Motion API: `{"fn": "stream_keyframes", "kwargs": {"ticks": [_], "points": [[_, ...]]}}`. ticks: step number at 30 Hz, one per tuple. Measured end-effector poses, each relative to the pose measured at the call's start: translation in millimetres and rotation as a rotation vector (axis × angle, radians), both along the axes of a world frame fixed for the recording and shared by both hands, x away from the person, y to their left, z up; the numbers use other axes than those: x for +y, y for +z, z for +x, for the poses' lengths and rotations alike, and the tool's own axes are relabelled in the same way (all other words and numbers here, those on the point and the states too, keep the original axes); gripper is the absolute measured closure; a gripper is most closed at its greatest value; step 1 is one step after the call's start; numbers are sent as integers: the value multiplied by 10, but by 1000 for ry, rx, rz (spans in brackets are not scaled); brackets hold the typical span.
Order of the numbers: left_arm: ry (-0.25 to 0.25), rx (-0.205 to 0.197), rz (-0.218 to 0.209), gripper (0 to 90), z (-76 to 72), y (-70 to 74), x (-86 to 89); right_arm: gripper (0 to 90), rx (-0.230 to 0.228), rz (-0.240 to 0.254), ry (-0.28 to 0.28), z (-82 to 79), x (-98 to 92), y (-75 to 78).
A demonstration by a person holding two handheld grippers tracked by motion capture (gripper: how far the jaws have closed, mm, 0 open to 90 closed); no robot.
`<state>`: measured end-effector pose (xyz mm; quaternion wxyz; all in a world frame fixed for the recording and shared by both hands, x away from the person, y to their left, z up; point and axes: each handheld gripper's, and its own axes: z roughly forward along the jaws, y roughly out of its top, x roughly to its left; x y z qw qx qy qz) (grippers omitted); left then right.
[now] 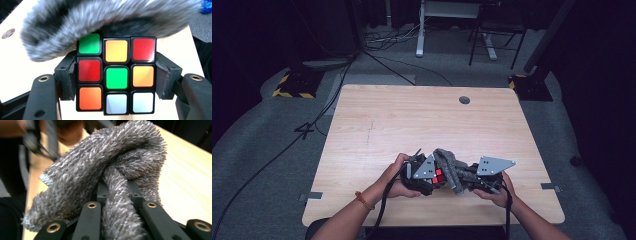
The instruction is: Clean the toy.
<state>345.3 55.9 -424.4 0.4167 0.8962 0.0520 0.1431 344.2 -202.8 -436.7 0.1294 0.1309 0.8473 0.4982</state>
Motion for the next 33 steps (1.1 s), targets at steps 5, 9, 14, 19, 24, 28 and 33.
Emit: {"fn": "stream_keyframes", "kwargs": {"ticks": [5,9,14,19,24,28,33], "points": [[-4,-3,-85,334,-6,106,95,771,74,-10,-38,100,-108,-143],[-7,-12,-95,334,-32,113,94,771,74,65,-5,49,-100,-72],[-6,-21,-91,333,-34,126,88,772,32,53,-7,-10,-73,-12],[-6,-15,-94,333,-30,136,98,771,17,24,-17,-8,-70,10],[3,-16,-73,333,-26,119,91,771,24,54,-28,20,-130,37],[12,-23,-40,333,-38,84,40,772,12,83,-21,1,-153,84],[21,-35,-7,332,-31,38,-58,770,-13,93,28,-82,-44,132]]}}
